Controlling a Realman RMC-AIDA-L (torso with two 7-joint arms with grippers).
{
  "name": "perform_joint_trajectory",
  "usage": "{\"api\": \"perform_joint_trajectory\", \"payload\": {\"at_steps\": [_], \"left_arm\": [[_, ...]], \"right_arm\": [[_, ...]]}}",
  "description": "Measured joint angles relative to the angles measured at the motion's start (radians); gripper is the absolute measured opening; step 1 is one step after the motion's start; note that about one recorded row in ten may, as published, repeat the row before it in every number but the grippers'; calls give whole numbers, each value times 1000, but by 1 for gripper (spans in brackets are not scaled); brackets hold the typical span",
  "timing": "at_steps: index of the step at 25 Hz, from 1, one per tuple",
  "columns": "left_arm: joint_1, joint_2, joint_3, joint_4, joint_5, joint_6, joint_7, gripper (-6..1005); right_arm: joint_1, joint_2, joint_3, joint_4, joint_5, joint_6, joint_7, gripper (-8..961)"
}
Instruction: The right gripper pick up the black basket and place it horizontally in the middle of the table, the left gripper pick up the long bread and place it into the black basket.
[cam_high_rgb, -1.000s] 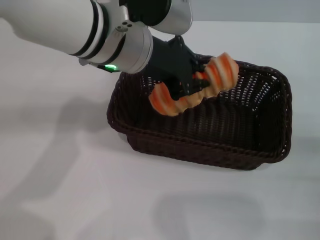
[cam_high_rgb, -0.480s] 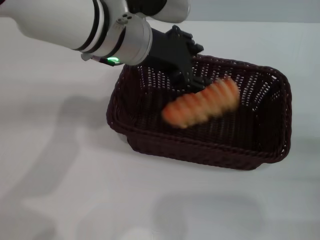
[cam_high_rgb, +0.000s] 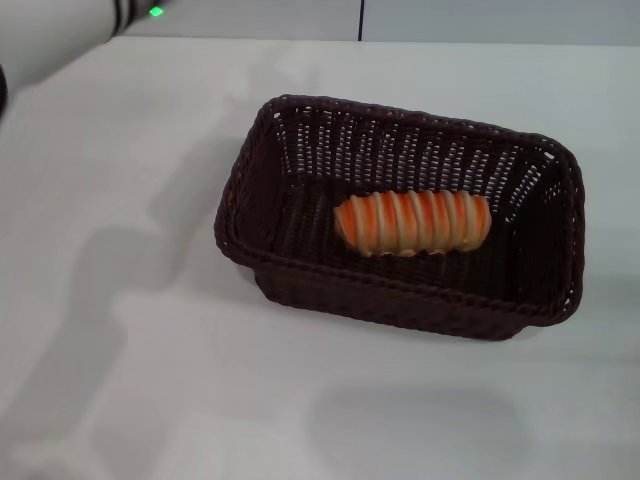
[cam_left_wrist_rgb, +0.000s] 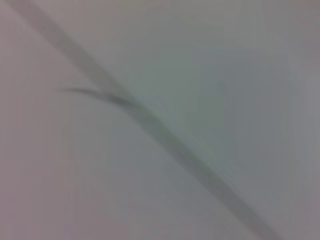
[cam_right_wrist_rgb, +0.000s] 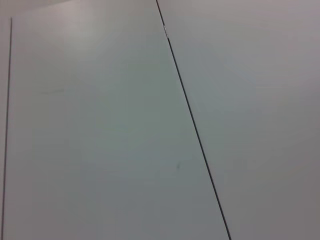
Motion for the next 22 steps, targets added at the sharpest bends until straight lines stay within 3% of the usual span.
{"api": "perform_joint_trajectory", "payload": {"at_steps": [3, 5, 6, 7, 9, 10, 11, 16, 22], "left_arm": [[28, 0, 72, 188, -11, 441, -41, 778], [21, 1, 122, 429, -14, 917, -228, 777], [21, 1, 122, 429, -14, 917, -228, 777], [19, 1, 128, 496, -13, 1040, -313, 777], [18, 4, 124, 633, -11, 1258, -551, 776], [19, 6, 95, 767, -14, 1378, -771, 776], [19, 6, 95, 767, -14, 1378, -771, 776], [-9, 7, -6, 1052, -16, 1388, -1052, 775], [28, 4, -13, 1088, -9, 1382, -1101, 780]], "right_arm": [[-5, -1, 4, 2, 0, 0, 3, 817], [-11, 0, 15, 15, 5, -9, -3, 817], [-11, 0, 15, 15, 5, -9, -3, 816], [-11, 2, 30, 28, 7, -17, -12, 816], [-9, 8, 76, 57, 10, -45, -26, 816], [-8, 14, 127, 81, 10, -76, -31, 816], [-8, 14, 127, 81, 10, -76, -31, 816], [-7, 17, 223, 131, 10, -142, -58, 817], [2, 18, 228, 138, 5, -165, -60, 816]]}}
